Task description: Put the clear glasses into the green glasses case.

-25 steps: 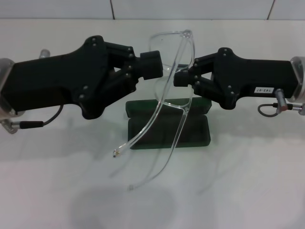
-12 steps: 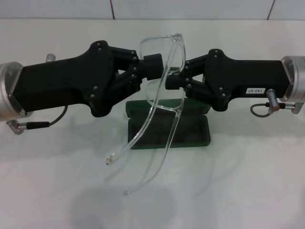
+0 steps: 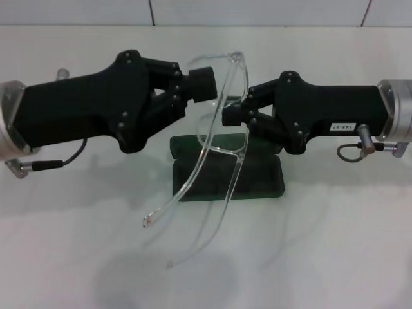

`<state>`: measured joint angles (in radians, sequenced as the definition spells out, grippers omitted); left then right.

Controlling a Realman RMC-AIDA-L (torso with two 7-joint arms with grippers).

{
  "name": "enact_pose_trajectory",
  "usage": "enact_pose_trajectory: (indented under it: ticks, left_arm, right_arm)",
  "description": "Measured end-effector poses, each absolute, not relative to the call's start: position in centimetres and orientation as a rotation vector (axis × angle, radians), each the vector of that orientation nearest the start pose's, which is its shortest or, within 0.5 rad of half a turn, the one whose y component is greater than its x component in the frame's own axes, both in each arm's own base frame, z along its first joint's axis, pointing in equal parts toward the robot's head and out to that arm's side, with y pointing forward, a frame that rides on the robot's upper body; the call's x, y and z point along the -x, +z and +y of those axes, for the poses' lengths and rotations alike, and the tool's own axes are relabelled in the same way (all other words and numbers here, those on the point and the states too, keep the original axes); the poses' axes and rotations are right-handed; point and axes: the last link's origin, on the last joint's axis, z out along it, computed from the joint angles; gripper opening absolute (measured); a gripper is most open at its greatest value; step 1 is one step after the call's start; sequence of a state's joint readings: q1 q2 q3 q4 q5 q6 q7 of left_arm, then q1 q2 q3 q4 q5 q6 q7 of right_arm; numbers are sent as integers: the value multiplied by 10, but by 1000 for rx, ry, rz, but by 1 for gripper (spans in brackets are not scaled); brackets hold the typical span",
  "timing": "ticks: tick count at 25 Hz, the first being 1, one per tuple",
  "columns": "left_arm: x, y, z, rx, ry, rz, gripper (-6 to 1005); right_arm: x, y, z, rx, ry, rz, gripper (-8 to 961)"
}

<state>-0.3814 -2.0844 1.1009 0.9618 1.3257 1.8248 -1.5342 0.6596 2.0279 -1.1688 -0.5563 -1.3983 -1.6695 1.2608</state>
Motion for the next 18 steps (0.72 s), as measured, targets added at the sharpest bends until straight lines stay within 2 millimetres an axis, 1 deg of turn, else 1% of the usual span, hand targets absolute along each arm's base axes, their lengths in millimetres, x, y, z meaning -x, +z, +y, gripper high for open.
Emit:
enact_pose_trajectory:
  ticks: [6, 11, 18]
  left_arm:
    - [164, 42, 290, 2792, -1442, -244, 25]
    - [161, 39, 289, 2810, -1447, -247, 25]
    - [162, 36, 288, 2819, -1446, -257, 25]
  right_arm:
    - [-162, -17, 336, 2899, 1185, 194, 85]
    - [-165, -20, 338, 2887, 1165, 198, 85]
    - [-161, -21, 340, 2880, 1181, 192, 85]
